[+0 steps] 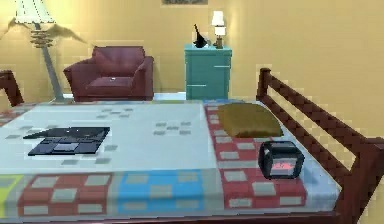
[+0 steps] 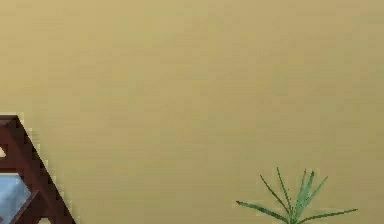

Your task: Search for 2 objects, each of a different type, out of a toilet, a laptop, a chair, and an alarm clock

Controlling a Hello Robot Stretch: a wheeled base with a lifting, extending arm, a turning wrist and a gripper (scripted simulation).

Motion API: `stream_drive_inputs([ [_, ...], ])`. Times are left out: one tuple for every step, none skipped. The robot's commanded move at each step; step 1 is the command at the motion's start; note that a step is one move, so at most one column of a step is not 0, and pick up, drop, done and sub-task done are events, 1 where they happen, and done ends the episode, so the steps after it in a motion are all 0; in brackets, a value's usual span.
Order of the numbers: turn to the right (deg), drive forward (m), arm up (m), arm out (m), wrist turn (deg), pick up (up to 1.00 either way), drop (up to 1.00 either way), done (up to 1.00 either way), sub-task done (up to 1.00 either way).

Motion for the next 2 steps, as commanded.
stream_drive_inputs([
  [0.0, 0.15, 0.0, 0.0, 0.0, 0.0, 0.0, 0.0, 0.0],
  [-36.0, 0.0, 0.0, 0.0, 0.0, 0.0, 0.0, 0.0, 0.0],
])
